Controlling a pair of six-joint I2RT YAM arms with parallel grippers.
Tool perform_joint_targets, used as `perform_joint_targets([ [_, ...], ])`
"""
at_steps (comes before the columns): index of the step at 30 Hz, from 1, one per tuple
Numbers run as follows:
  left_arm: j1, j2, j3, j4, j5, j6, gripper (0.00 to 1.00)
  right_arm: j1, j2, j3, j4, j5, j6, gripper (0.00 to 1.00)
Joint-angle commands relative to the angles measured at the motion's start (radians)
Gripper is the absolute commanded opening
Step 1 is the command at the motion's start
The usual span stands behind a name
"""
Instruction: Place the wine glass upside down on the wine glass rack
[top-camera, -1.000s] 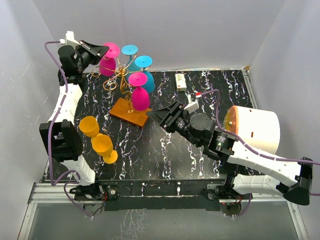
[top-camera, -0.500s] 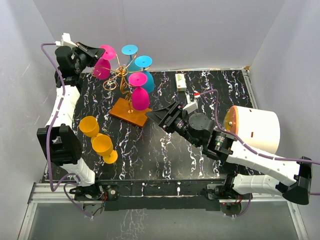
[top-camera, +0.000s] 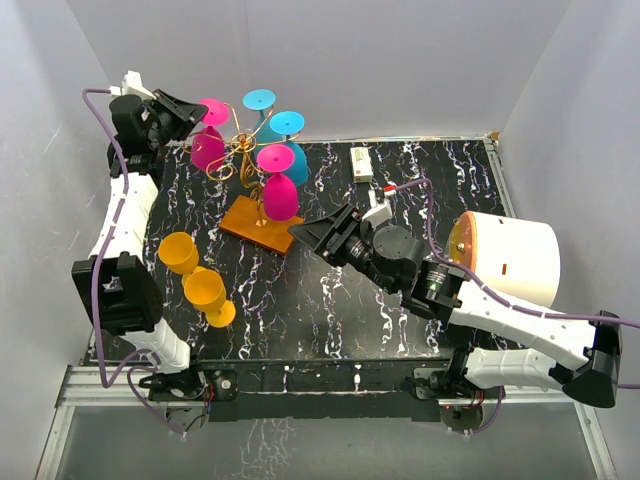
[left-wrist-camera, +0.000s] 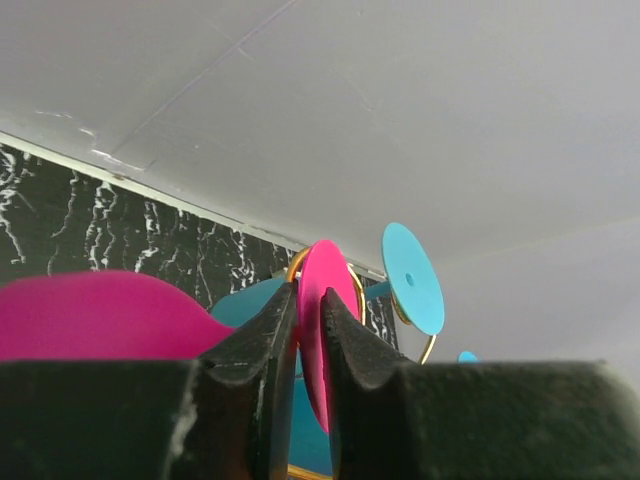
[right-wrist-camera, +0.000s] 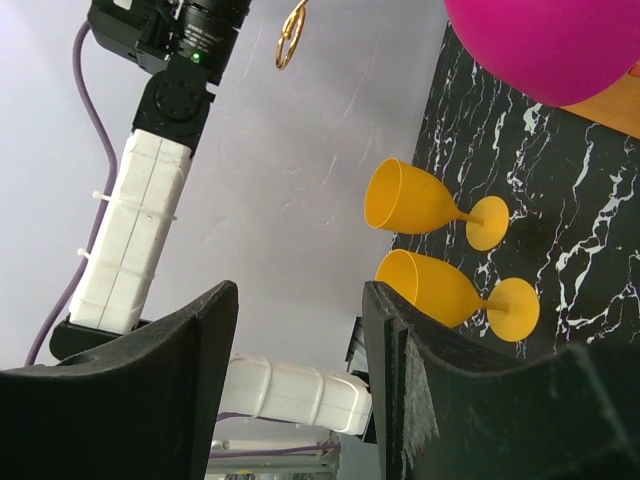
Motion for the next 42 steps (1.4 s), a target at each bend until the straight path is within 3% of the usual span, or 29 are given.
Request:
perform_joint_targets([
  [1, 0.007, -0.084, 0.021, -0.095, -0.054, 0.095, 0.20, -0.003, -0.001, 0.030, 0.059, -0.005, -0.015, 0.51],
  [8, 0.007, -0.127, 0.048, -0.246, -0.137, 0.210, 0.45, -0.003, 0.016, 0.039, 0.068, -0.034, -0.057, 0.51],
  [14, 0.008, -0.179, 0.081, -0.369, -0.181, 0.296, 0.55, -0.003, 0.090, 0.099, 0.044, -0.137, -0.171, 0.54],
  [24, 0.007, -0.296, 0.206, -0.745, -0.281, 0.456, 0.63, 0.044, 0.275, 0.232, -0.064, -0.183, -0.335, 0.57],
  [29, -0.017, -0.407, 0.171, -0.845, -0.286, 0.486, 0.64, 0.120, 0.415, 0.349, -0.167, -0.068, -0.408, 0.56],
  [35, -0.070, -0.575, 0.079, -0.933, -0.500, 0.526, 0.66, 0.176, 0.579, 0.476, -0.265, -0.010, -0.418, 0.53],
  [42, -0.118, -0.716, -0.020, -0.953, -0.560, 0.538, 0.67, 0.229, 0.780, 0.676, -0.391, 0.045, -0.500, 0.45],
])
